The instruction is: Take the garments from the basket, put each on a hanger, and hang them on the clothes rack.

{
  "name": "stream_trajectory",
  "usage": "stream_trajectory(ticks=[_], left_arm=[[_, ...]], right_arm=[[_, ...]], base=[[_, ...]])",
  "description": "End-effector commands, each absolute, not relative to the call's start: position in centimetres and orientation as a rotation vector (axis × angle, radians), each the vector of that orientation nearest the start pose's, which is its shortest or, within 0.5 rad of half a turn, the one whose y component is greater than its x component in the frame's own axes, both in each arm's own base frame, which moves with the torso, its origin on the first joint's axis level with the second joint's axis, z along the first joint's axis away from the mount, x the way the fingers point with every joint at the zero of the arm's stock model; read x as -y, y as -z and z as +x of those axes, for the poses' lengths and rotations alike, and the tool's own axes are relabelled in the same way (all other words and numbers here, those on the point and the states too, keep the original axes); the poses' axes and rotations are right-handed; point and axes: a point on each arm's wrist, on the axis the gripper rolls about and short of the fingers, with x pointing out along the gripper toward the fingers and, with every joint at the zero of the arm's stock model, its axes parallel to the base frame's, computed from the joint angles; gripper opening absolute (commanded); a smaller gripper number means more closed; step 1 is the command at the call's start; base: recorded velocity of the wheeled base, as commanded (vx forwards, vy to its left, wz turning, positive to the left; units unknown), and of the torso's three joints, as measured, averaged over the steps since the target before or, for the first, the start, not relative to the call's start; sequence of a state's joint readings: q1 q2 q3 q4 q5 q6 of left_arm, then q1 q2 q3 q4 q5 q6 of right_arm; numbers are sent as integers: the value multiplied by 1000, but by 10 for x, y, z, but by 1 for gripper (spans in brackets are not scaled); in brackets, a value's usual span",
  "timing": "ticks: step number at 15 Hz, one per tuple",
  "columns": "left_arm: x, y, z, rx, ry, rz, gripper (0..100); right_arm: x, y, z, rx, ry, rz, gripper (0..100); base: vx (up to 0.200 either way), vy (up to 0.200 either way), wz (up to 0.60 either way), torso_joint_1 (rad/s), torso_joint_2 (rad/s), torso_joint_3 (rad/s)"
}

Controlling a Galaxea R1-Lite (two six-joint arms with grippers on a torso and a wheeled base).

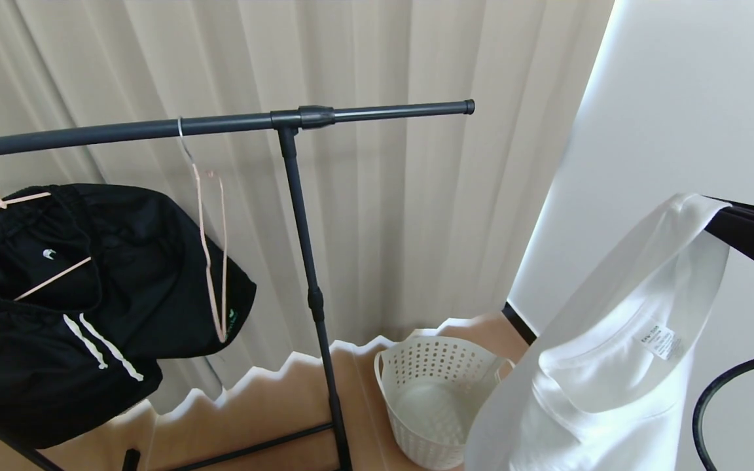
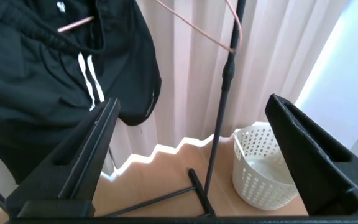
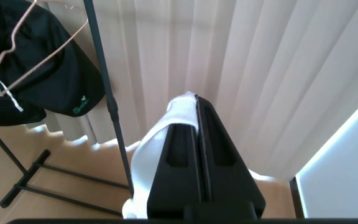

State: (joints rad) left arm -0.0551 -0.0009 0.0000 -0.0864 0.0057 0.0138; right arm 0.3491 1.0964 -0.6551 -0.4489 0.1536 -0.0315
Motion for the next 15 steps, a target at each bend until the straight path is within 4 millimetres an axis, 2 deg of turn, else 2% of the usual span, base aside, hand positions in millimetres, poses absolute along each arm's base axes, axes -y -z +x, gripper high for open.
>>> stream_trajectory(ticks=[1, 11, 15], left_arm=[[-1, -84, -23, 88, 48, 11, 100], [-1, -85, -23, 94, 45, 14, 100], [-1, -85, -23, 94, 45, 16, 100]], right_arm=[[-57, -261, 145, 16, -503, -31, 0], [-55, -259, 141, 29, -504, -74, 0], [-55, -259, 141, 29, -501, -76, 0]], base=[[0, 0, 0, 256, -623, -354], [0, 0, 0, 180, -402, -227], [0, 0, 0, 12, -26, -14]])
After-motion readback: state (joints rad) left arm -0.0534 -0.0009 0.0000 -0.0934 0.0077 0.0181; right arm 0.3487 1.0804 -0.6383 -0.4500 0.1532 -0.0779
